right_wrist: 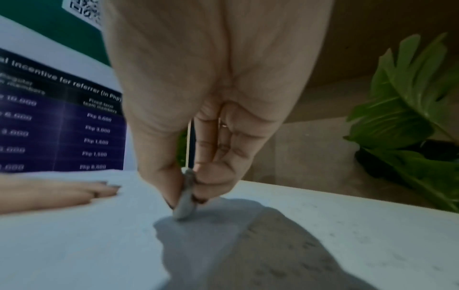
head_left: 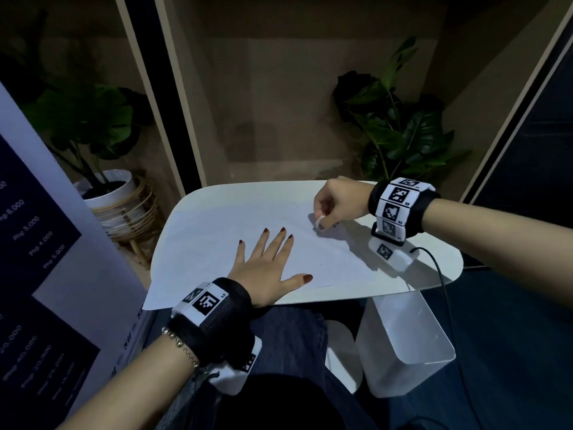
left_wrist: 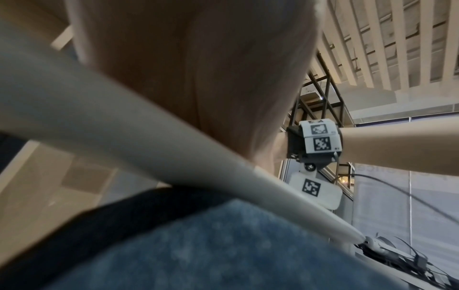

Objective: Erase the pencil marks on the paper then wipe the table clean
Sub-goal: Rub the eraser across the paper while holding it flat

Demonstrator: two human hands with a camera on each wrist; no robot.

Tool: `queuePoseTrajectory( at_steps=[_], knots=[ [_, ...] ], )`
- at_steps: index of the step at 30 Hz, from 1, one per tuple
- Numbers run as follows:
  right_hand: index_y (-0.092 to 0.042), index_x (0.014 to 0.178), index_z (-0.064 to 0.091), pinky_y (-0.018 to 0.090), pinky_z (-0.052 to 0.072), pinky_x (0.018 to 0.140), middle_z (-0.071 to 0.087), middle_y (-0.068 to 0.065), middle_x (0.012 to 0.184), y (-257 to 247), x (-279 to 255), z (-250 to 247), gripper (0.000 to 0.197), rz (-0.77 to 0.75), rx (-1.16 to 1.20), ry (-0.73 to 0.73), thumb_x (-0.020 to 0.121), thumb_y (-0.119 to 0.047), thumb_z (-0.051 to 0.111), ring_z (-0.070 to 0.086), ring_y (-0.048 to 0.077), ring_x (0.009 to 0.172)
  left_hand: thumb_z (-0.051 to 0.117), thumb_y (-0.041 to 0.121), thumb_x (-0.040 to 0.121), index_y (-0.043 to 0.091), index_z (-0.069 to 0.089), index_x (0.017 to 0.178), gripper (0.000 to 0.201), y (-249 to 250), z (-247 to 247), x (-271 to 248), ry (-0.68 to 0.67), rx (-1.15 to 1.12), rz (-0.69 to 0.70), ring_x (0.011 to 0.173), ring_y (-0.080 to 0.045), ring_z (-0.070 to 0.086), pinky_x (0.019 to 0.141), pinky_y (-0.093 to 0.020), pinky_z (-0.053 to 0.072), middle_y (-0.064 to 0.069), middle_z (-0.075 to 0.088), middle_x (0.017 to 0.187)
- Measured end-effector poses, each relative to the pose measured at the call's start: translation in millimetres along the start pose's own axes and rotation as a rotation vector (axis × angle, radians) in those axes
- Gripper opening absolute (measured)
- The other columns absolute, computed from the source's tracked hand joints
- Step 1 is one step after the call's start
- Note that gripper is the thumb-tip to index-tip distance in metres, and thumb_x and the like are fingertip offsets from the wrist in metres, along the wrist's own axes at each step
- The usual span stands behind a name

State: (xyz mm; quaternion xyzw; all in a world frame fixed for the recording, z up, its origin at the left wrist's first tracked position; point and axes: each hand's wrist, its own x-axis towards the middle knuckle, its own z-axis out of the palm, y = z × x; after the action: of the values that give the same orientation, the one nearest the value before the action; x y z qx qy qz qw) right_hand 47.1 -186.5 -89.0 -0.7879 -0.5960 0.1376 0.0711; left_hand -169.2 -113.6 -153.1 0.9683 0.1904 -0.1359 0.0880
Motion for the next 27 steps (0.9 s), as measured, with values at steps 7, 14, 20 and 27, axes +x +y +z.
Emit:
queuePoseTrajectory(
  at_steps=[7,14,20,27],
  knots=[
    [-0.022,0.072,0.070,0.020,0.045,0.066,0.066,-0.009,0.066,8.7,-6.8,8.2,0.013,-0.014,0.082,-0.112,0.076,-0.020,0.082,0.056,0.002,0.058,0.020,0.071,0.093,0.027,-0.014,0.155,0.084,-0.4,-0.1,-1.3,0.008,-0.005,0.005,0.147,-0.016,-0.026,0.117,-0.056,-0.012,0.008,-0.025,0.160],
    [-0.021,0.072,0.071,0.019,0.048,0.064,0.067,-0.010,0.062,11.0,-2.1,-4.2,0.013,0.007,0.167,-0.049,0.077,-0.023,0.083,0.058,0.004,0.058,0.019,0.072,0.092,0.027,-0.015,0.155,0.084,-1.4,0.2,-0.7,0.002,-0.004,0.008,0.146,-0.016,-0.027,0.117,-0.056,-0.012,0.009,-0.026,0.160],
    [-0.020,0.072,0.073,0.019,0.046,0.067,0.067,-0.010,0.062,15.8,-4.7,8.9,0.012,0.015,0.218,-0.146,0.077,-0.022,0.083,0.058,0.001,0.058,0.019,0.072,0.092,0.027,-0.015,0.155,0.085,-1.0,0.3,-1.1,0.001,-0.001,0.002,0.146,-0.016,-0.027,0.117,-0.056,-0.012,0.009,-0.026,0.160],
    [-0.027,0.065,0.069,0.022,0.047,0.066,0.065,-0.016,0.058,13.9,0.0,-4.6,0.018,0.056,0.049,-0.026,0.072,-0.028,0.085,0.057,0.001,0.059,0.019,0.073,0.092,0.027,-0.015,0.155,0.085,-1.1,0.0,-1.5,-0.001,0.007,-0.002,0.146,-0.017,-0.027,0.117,-0.056,-0.012,0.008,-0.026,0.160]
  ],
)
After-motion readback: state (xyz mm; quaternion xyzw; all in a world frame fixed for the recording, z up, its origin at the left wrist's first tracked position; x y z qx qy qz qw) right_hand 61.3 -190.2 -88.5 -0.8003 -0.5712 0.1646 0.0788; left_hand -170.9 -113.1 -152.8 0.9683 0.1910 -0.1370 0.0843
